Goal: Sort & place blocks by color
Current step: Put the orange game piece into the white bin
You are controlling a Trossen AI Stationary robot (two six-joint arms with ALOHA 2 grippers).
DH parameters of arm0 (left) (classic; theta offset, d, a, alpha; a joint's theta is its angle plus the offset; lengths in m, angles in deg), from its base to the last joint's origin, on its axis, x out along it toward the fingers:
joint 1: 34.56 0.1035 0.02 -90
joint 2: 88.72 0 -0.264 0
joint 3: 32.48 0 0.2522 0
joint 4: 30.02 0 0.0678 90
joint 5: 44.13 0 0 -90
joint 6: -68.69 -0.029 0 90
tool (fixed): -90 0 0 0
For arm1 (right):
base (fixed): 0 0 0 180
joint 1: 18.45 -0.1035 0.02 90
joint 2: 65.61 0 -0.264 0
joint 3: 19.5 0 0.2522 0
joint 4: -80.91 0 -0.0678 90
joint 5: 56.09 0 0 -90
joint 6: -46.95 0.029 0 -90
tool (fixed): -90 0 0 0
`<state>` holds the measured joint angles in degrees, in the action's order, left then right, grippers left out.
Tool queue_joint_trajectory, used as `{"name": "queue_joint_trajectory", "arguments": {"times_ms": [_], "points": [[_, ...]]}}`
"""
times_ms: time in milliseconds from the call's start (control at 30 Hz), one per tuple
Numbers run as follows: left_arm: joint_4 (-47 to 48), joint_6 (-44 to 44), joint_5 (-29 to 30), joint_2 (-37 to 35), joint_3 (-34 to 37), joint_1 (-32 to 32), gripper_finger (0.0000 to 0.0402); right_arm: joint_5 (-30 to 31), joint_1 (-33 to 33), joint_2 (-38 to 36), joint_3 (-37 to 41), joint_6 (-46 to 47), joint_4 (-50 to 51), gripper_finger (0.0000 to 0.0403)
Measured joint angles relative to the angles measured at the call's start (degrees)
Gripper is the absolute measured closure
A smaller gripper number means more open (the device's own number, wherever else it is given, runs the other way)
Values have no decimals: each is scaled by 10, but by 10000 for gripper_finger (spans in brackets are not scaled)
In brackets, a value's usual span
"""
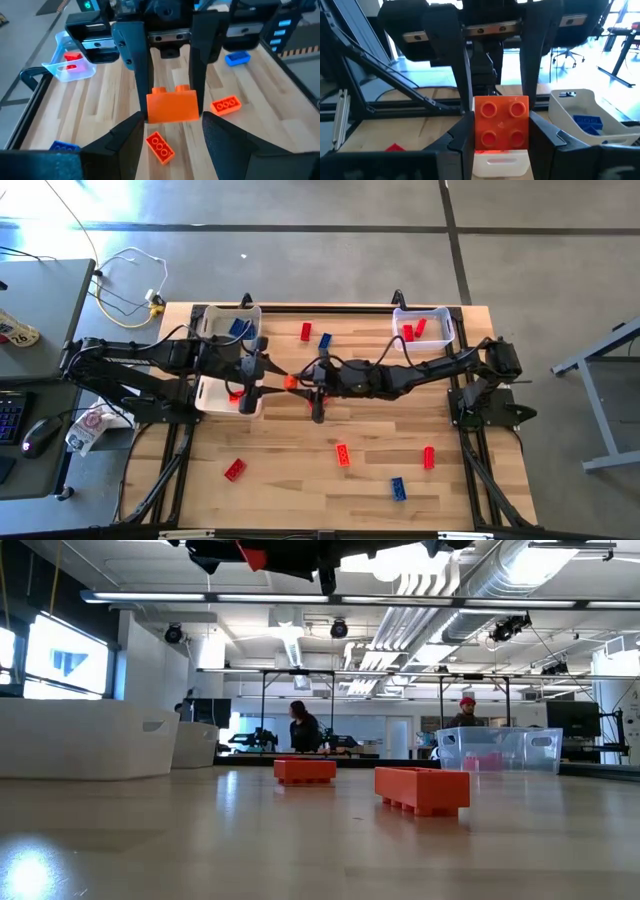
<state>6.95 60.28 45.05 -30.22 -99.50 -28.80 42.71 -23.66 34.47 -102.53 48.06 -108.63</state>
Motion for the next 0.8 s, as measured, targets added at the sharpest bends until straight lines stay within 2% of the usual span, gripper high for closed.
{"name": "queue_joint_trajectory", "arguments": {"times_ms": [633,800], "points": [[-20,24,7,26,0,2,216,-8,0,0,2,-1,0,292],[-20,24,8,26,0,2,234,-12,0,0,2,0,4,292]]}}
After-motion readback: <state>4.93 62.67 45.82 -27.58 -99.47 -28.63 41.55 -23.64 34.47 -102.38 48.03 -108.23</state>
